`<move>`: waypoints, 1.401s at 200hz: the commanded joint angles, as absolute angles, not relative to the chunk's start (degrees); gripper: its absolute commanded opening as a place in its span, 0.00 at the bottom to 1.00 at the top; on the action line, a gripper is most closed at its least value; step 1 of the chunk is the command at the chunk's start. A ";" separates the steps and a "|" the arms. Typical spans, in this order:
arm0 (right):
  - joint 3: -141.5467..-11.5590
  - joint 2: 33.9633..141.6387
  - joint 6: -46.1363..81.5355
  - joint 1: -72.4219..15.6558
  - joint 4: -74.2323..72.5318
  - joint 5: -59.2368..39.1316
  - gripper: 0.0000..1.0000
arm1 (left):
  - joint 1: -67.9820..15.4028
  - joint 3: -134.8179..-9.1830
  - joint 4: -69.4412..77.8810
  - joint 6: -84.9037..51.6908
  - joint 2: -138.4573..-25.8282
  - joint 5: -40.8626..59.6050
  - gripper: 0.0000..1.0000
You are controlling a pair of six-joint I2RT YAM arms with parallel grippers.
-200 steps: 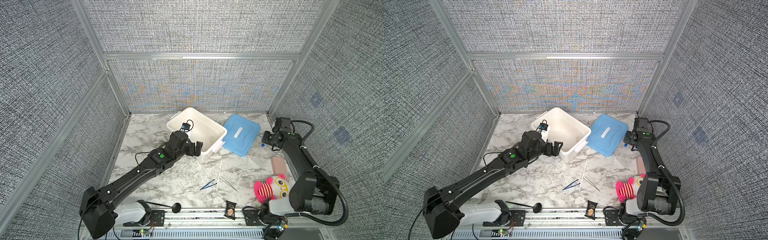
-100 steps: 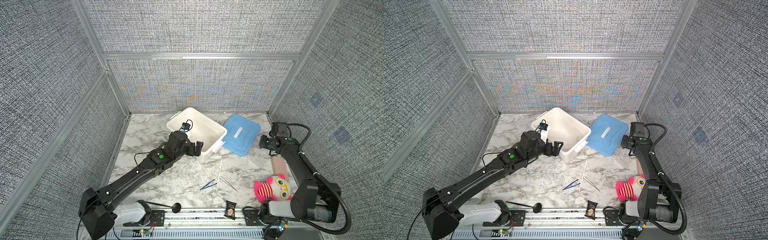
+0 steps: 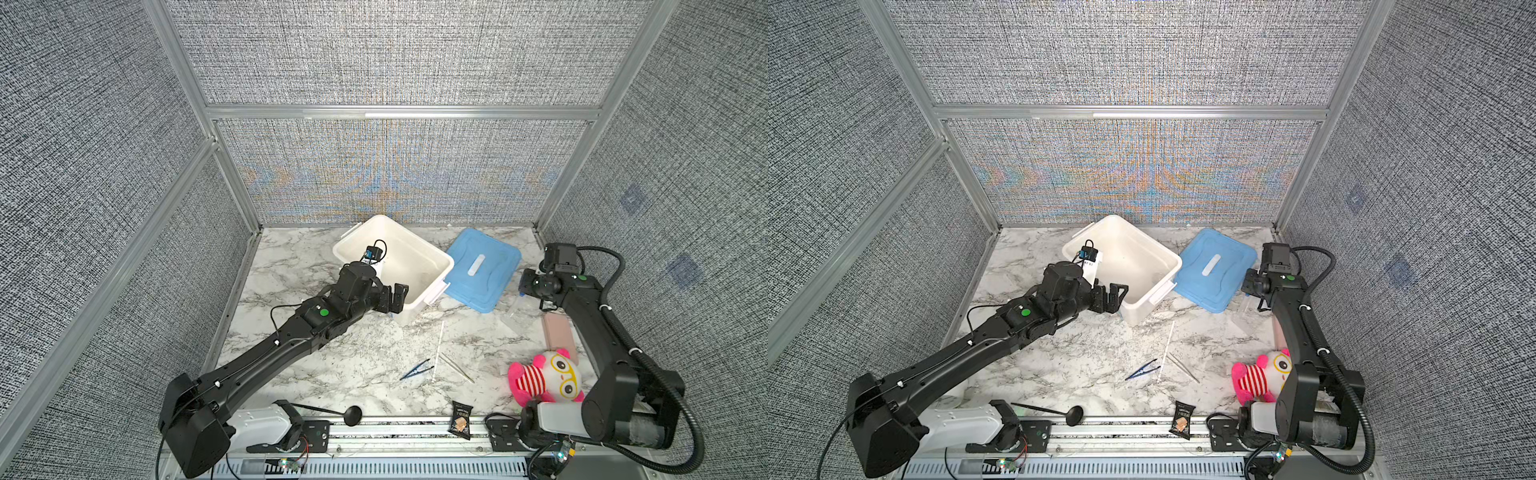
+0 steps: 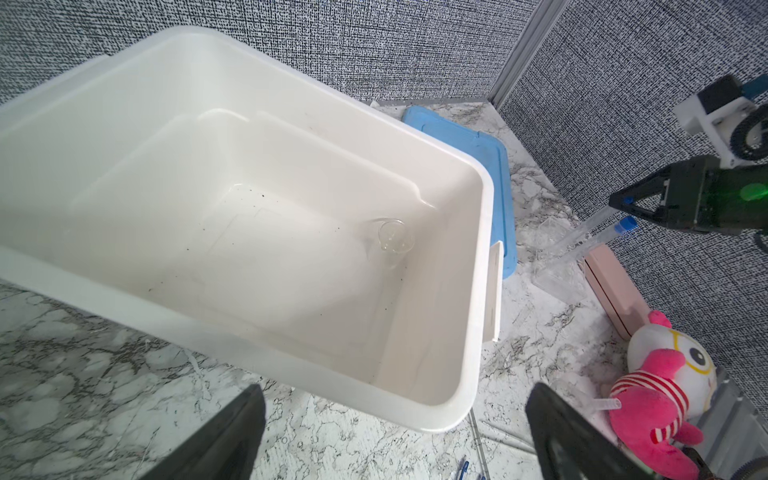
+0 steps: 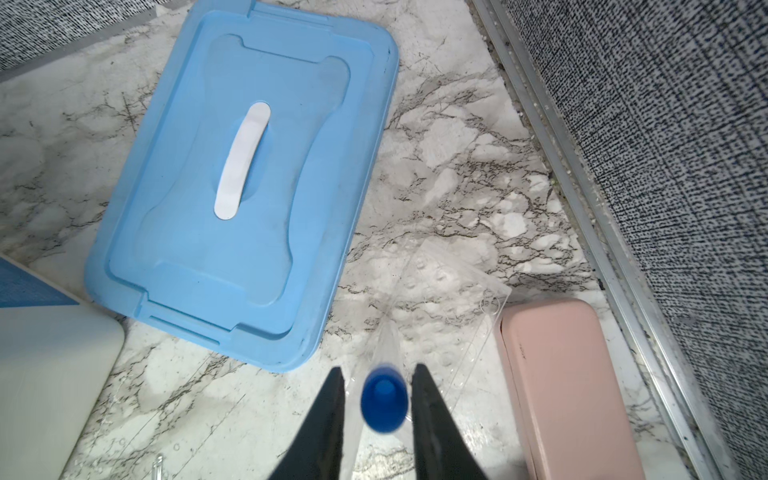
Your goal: Organize the chemistry lab equipment
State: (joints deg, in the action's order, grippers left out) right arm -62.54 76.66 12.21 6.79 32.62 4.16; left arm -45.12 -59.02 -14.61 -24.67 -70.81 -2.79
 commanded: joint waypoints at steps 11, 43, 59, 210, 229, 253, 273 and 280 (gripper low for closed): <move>-64.52 75.46 13.14 6.70 34.98 3.25 0.32 | -45.05 -58.90 -12.84 -25.66 -70.71 -1.94 0.99; -66.39 75.66 13.73 6.84 37.44 4.11 0.31 | -45.04 -58.86 -12.29 -25.62 -70.99 -1.59 0.99; -67.37 75.98 13.93 6.79 38.85 4.05 0.31 | -45.02 -58.89 -12.27 -25.84 -70.95 -1.50 0.99; -78.73 73.73 10.84 -7.57 48.86 3.42 0.41 | -44.09 -64.26 -24.80 -19.50 -69.30 -17.37 0.99; -79.01 74.00 10.65 -9.81 48.39 3.37 0.41 | -42.39 -64.96 -27.26 -18.69 -68.55 -17.67 0.99; -79.49 75.60 10.61 -11.55 48.55 1.72 0.41 | -39.49 -64.49 -28.21 -19.75 -68.20 -14.56 0.99; -79.03 76.76 9.40 -13.79 47.13 -1.63 0.41 | -37.60 -64.64 -29.42 -21.63 -68.90 -12.31 0.99; -79.05 77.68 8.72 -14.57 46.60 -3.93 0.41 | -37.13 -64.77 -29.93 -22.23 -69.21 -12.43 0.99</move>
